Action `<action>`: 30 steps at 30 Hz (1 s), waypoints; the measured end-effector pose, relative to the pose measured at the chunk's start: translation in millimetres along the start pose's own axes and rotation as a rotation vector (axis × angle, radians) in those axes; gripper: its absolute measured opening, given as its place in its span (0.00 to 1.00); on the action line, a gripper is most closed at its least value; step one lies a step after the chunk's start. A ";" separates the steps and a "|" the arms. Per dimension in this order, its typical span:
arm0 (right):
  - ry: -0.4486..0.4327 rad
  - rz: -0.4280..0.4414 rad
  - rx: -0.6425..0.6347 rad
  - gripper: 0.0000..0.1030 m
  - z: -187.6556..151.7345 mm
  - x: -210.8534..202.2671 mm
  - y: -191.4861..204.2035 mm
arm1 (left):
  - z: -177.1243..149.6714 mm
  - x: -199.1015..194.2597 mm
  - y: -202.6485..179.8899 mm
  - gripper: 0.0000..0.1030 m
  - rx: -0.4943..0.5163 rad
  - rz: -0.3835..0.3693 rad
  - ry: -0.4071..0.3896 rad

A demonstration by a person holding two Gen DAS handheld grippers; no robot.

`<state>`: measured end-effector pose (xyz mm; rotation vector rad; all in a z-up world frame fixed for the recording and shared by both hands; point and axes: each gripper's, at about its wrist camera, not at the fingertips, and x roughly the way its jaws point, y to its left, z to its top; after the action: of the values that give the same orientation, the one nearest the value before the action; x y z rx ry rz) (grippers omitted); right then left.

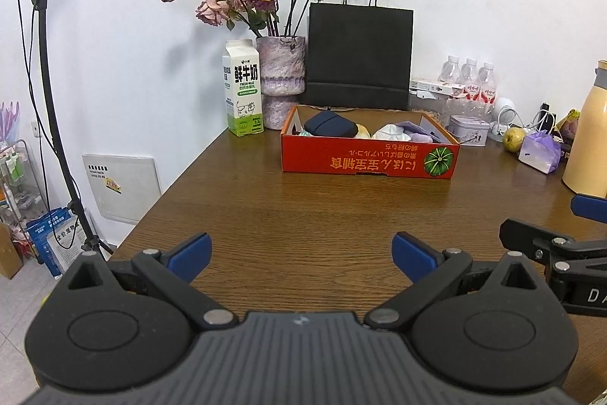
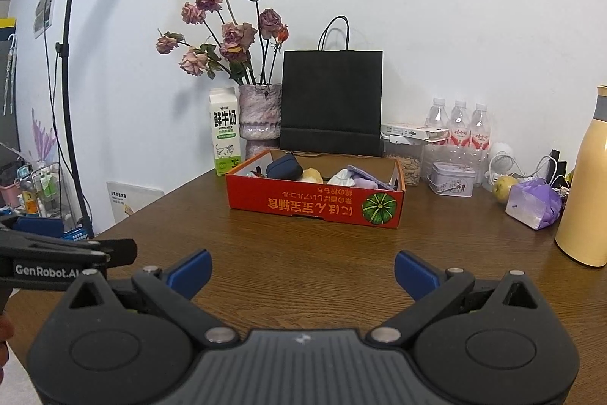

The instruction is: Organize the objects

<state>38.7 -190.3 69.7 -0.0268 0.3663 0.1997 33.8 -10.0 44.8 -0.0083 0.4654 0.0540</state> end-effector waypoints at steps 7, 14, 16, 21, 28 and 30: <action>0.000 -0.001 0.000 1.00 -0.2 0.0 0.3 | -0.1 -2.1 -1.4 1.00 0.003 -0.003 -0.001; 0.000 -0.001 0.000 1.00 -0.5 0.2 0.2 | 0.0 -2.0 -2.7 1.00 0.003 -0.006 -0.002; 0.000 0.000 0.000 1.00 -0.5 0.1 0.0 | -0.1 -2.2 -2.6 1.00 0.003 -0.007 -0.002; 0.001 -0.001 0.000 1.00 -0.4 -0.5 0.5 | 0.0 -1.9 -2.9 1.00 0.004 -0.005 -0.002; 0.001 0.000 0.001 1.00 -0.2 -0.4 0.5 | -0.6 -1.9 -3.6 1.00 0.004 -0.004 0.000; 0.001 0.000 0.001 1.00 -0.1 -0.5 0.5 | -1.2 -2.3 -4.2 1.00 0.004 -0.004 0.000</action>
<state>38.1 -190.0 69.8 -0.0262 0.3675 0.1993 31.3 -14.4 44.7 -0.0051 0.4658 0.0490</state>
